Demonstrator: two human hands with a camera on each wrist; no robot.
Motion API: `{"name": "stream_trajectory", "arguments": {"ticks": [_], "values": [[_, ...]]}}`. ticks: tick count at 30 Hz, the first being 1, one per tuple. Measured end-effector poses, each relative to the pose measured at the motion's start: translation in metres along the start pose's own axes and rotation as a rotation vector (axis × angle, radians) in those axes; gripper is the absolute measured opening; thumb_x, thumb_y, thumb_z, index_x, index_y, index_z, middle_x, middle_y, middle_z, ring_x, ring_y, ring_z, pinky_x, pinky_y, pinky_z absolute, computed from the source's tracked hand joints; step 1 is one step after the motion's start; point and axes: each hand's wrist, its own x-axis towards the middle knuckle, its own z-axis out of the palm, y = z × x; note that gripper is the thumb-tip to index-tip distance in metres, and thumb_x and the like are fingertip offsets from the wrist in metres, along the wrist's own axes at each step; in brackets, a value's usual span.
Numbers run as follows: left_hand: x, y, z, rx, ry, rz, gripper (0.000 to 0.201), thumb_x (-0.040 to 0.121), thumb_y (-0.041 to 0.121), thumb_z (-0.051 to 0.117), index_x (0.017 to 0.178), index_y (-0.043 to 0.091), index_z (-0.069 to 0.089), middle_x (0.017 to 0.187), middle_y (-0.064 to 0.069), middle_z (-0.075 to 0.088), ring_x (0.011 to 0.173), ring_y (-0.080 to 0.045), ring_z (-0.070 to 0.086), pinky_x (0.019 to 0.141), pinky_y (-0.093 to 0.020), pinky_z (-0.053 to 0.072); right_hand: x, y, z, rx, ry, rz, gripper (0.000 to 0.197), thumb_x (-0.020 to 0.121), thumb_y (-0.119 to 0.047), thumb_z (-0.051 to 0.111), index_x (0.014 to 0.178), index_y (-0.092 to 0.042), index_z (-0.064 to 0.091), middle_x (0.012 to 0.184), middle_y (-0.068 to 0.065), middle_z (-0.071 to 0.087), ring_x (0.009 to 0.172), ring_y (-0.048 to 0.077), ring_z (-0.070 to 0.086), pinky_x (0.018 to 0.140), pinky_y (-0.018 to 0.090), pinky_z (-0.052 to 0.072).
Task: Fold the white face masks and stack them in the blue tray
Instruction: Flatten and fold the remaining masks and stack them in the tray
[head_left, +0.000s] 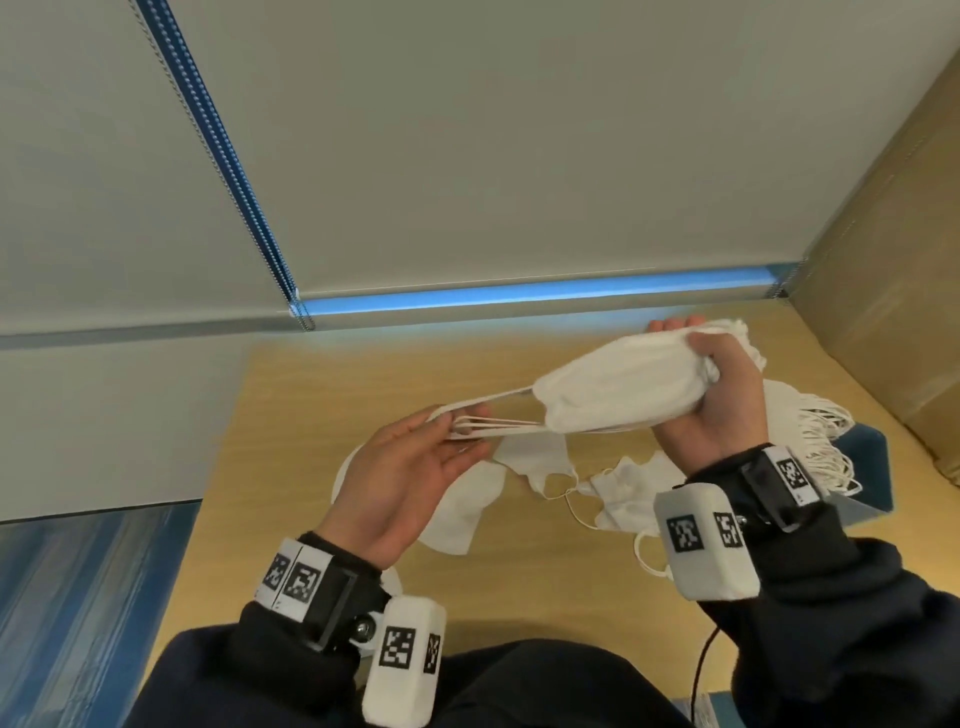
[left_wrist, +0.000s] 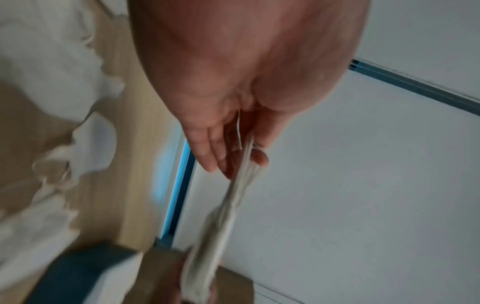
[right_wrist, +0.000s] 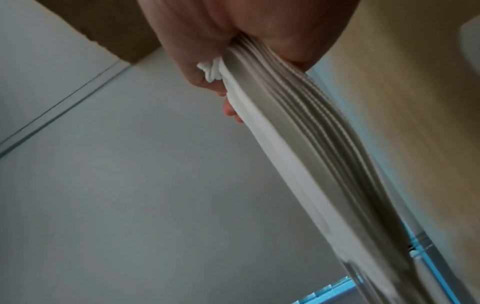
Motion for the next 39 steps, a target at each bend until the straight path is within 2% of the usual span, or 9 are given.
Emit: {"name": "stream_trajectory", "arguments": {"ticks": [4,8,13,17,21,26,31,36,39], "values": [[0.005,-0.012,0.011,-0.233,0.093,-0.175,0.013,0.099,0.012,0.055,0.096,0.003,0.065,0.111,-0.020,0.069,0.112,-0.035,0.067,0.101,-0.047,0.054,0.009,0.000,-0.031,-0.024,0.109,-0.010,0.015,0.092,-0.003,0.047,0.090,-0.015,0.054,0.087,0.002,0.065,0.095,0.022,0.066,0.101,0.041,0.051],[0.022,-0.015,0.024,-0.041,0.220,-0.078,0.021,0.103,0.004,0.047,0.108,-0.003,0.066,0.107,-0.023,0.072,0.100,-0.034,0.072,0.088,-0.041,0.062,0.006,0.000,-0.038,-0.045,0.117,-0.092,0.017,0.089,0.000,0.052,0.099,-0.012,0.058,0.096,0.007,0.068,0.101,0.026,0.068,0.103,0.045,0.052],[0.033,-0.008,0.048,-0.074,0.133,-0.270,0.010,0.087,0.012,0.052,0.079,0.011,0.058,0.107,-0.022,0.073,0.116,-0.039,0.067,0.106,-0.050,0.050,0.006,-0.014,-0.043,-0.050,0.161,-0.187,0.028,0.084,0.001,0.058,0.109,-0.010,0.063,0.105,0.011,0.070,0.107,0.029,0.070,0.105,0.050,0.050],[0.040,-0.009,0.067,-0.005,0.124,-0.221,0.014,0.090,0.015,0.050,0.077,0.014,0.056,0.082,-0.008,0.061,0.088,-0.027,0.065,0.110,-0.046,0.043,0.007,-0.026,-0.051,-0.104,0.181,-0.220,0.033,0.081,-0.001,0.061,0.112,-0.009,0.062,0.104,0.012,0.070,0.105,0.029,0.070,0.108,0.055,0.046],[0.049,-0.020,0.095,0.427,-0.011,-0.143,0.014,0.099,0.010,0.056,0.095,0.007,0.069,0.092,-0.014,0.067,0.089,-0.026,0.064,0.090,-0.042,0.049,-0.007,-0.045,-0.046,-0.388,0.098,-0.409,0.023,0.090,0.001,0.058,0.107,-0.013,0.065,0.110,0.017,0.072,0.109,0.033,0.069,0.104,0.060,0.049],[0.064,-0.045,0.135,1.130,-0.305,-0.045,0.032,0.094,0.000,0.051,0.113,0.015,0.072,0.112,-0.001,0.075,0.108,-0.022,0.069,0.101,-0.043,0.053,-0.024,-0.064,-0.051,-0.683,-0.138,-0.548,0.034,0.092,0.006,0.057,0.103,-0.023,0.071,0.117,0.021,0.070,0.113,0.036,0.066,0.093,0.051,0.055],[0.090,-0.065,0.162,1.725,-0.412,0.285,0.030,0.092,0.010,0.050,0.096,0.021,0.078,0.089,0.000,0.077,0.083,-0.021,0.071,0.078,-0.044,0.057,-0.019,-0.090,-0.065,-0.581,-0.083,-0.418,0.029,0.095,0.011,0.050,0.108,-0.012,0.064,0.111,0.015,0.071,0.113,0.031,0.068,0.087,0.040,0.057],[0.118,-0.072,0.190,1.551,-0.441,0.276,0.009,0.077,0.025,0.086,0.082,0.030,0.082,0.079,0.016,0.075,0.073,-0.002,0.067,0.076,-0.034,0.057,-0.006,-0.122,-0.083,-0.357,0.060,-0.107,0.020,0.100,-0.003,0.049,0.113,-0.013,0.061,0.110,0.007,0.075,0.116,0.025,0.069,0.080,0.034,0.060],[0.145,-0.091,0.188,1.347,-0.430,0.057,0.029,0.066,0.020,0.094,0.081,0.020,0.070,0.080,0.008,0.069,0.072,-0.007,0.060,0.076,-0.034,0.054,0.004,-0.135,-0.097,-0.289,0.113,0.043,0.018,0.101,-0.010,0.051,0.112,-0.016,0.063,0.111,0.006,0.075,0.117,0.024,0.069,0.089,0.042,0.054]]}}
